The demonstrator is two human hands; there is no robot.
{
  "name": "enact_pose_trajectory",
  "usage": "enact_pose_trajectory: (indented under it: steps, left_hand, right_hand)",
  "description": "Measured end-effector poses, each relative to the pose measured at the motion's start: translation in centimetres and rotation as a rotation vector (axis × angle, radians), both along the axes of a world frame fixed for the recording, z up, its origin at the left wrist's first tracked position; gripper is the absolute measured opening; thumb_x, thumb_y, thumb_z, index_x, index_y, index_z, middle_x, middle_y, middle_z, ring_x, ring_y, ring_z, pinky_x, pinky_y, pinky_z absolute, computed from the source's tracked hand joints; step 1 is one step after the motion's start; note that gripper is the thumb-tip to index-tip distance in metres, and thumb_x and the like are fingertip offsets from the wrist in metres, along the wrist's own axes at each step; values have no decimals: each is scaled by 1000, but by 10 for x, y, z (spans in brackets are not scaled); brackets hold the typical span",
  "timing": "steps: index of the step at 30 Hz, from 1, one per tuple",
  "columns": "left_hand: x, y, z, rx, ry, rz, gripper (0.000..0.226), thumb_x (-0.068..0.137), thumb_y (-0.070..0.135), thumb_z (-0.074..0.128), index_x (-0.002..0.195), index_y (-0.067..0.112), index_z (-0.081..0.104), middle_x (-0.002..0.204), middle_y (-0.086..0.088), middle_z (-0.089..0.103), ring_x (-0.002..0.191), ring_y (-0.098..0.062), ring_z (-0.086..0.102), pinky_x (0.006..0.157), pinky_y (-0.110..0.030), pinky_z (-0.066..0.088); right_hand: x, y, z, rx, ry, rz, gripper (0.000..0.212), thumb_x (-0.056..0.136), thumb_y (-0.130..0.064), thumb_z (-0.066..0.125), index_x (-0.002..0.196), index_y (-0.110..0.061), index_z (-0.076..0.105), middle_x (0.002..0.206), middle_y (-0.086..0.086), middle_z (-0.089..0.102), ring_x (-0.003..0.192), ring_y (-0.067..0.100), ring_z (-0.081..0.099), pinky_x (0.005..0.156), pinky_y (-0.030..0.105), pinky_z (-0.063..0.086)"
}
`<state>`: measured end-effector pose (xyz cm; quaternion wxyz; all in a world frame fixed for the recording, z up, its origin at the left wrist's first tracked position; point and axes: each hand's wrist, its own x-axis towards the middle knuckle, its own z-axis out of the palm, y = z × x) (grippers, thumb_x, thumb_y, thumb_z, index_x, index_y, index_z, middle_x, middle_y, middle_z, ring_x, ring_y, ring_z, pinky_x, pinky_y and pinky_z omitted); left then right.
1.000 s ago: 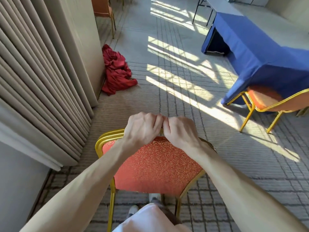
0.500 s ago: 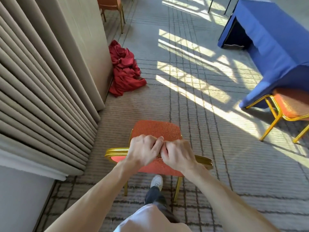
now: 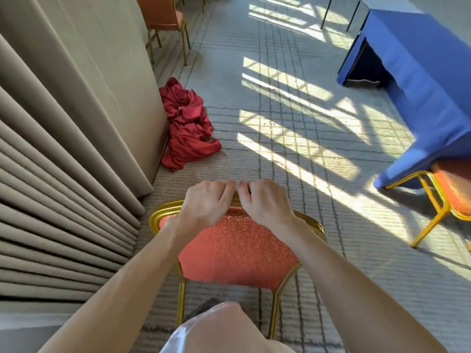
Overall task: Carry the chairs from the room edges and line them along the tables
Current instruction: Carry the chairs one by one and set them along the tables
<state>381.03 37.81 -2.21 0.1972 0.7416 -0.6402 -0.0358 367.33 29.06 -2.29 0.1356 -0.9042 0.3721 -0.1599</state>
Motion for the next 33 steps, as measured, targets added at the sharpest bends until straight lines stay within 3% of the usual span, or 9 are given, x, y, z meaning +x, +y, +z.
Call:
enact_pose_trajectory:
  steps: [2,6,11,18,20,24,27,31,33]
  left_hand:
    - [7,-30,3,90,45,120,49,103,41,25,93,13,63,86,-11,67,81,-33,62,68,-33,43]
    - [28,-84,5,117,30,164,42,103,43,27,77,21,50,78,-9,64,77,-32,61,65,-33,38]
    - [60,-159,0,83,-3,163,42,102,42,25,76,19,49,75,-8,61,69,-28,53,64,-32,35]
    - [113,-291,-2,97,13,47,42,103,31,31,79,13,60,84,-9,66,81,-34,62,63,-40,44]
    - [126,-318,-1,104,49,37,43,102,31,30,78,13,61,81,-7,65,82,-32,61,62,-38,38]
    - [153,-381,12,107,79,29,46,101,36,27,75,12,56,70,-2,55,78,-28,57,63,-36,28]
    - [167,-409,25,45,126,48,52,102,39,28,68,11,55,68,-3,60,73,-25,57,63,-37,31]
    - [181,-439,34,15,158,32,51,103,38,32,60,15,43,62,6,46,71,-23,52,66,-36,30]
    - [186,-450,29,7,174,38,57,103,42,32,56,12,46,59,3,52,65,-21,53,65,-39,37]
  right_hand:
    - [12,-23,3,5,8,-41,54,100,-38,38,51,-16,44,45,-3,41,41,16,42,48,29,31]
    - [37,-68,8,40,52,-111,51,98,-38,25,53,-18,39,50,-2,41,45,14,39,48,31,26]
    - [69,-141,7,99,-8,-138,53,99,-34,40,50,-13,45,47,1,45,48,22,48,48,33,33]
    - [121,-272,3,79,112,-50,51,103,-38,31,55,-23,44,57,-3,50,62,25,55,60,39,41]
    - [131,-299,4,82,134,-50,50,103,-36,31,55,-25,38,58,-5,47,63,23,53,61,37,39]
    - [153,-355,22,35,164,-51,49,103,-33,32,55,-25,35,53,-9,38,56,18,41,60,33,28]
    - [165,-377,38,-21,120,-45,50,103,-31,33,55,-24,38,50,-8,37,48,12,37,56,33,24]
    - [178,-404,39,-103,80,-60,51,102,-32,31,52,-22,38,46,-10,35,44,10,35,49,31,20]
    - [180,-412,29,-160,41,-80,52,98,-36,27,51,-20,42,42,-7,39,38,14,37,47,28,20]
